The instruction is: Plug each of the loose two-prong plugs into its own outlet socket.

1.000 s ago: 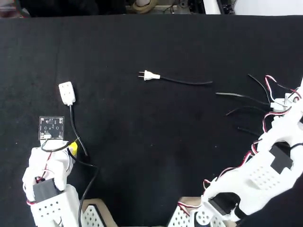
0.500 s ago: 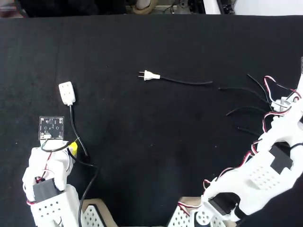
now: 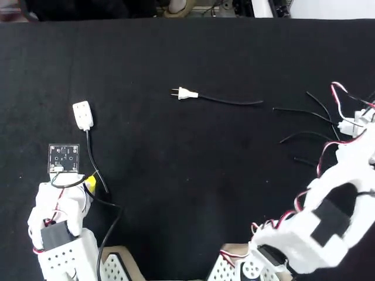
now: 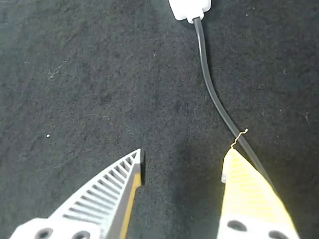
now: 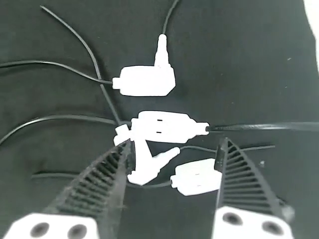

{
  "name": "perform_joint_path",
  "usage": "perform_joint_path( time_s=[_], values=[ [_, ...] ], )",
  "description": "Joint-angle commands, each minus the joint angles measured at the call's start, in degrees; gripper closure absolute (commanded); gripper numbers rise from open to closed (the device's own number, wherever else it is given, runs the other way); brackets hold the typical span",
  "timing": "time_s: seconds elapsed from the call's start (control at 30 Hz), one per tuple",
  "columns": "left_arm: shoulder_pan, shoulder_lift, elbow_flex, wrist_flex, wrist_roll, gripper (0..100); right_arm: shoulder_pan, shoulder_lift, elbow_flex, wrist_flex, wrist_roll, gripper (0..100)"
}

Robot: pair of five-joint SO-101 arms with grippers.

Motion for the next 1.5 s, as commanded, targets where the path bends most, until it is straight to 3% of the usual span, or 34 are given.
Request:
perform_joint_path(
  time_s=[0.0, 0.33, 0.57, 0.7, 0.87, 1.03, 1.2, 1.33, 1.47],
  values=[
    [0.04, -0.53, -0.22, -0.44, -0.62, 74, -2.64, -8.13, -2.24, 4.31, 0.18, 74.5],
    [0.04, -0.53, -0.13, -0.44, -0.62, 74, -8.0, -21.05, -2.24, 13.36, -0.7, 74.7],
    [0.04, -0.53, -0.13, -0.44, -0.62, 74, -14.07, -24.22, -2.24, 17.23, -13.36, 74.7],
    [0.04, -0.53, -0.13, -0.44, -0.62, 74, -20.22, -24.13, -2.07, 19.25, -19.08, 74.7],
    [-0.04, -0.53, -0.13, -0.44, -0.62, 74, -33.49, -24.13, 1.98, 21.36, -22.77, 74.7],
    [-0.13, -0.53, -0.13, -0.44, -0.62, 74, -47.03, -24.13, 11.38, 11.78, -33.93, 74.7],
    [-0.4, -0.53, -0.13, -0.44, -0.62, 74, -57.85, -24.13, 27.3, -11.6, -54.24, 74.5],
    [-0.48, -0.53, -0.13, -0.44, -0.62, 74, -62.15, -22.46, 39.69, -33.58, -67.16, 74.7],
    [-0.48, -0.53, -0.13, -0.44, -0.62, 74, -62.24, -15.69, 39.87, -38.68, -79.38, 74.7]
  ],
)
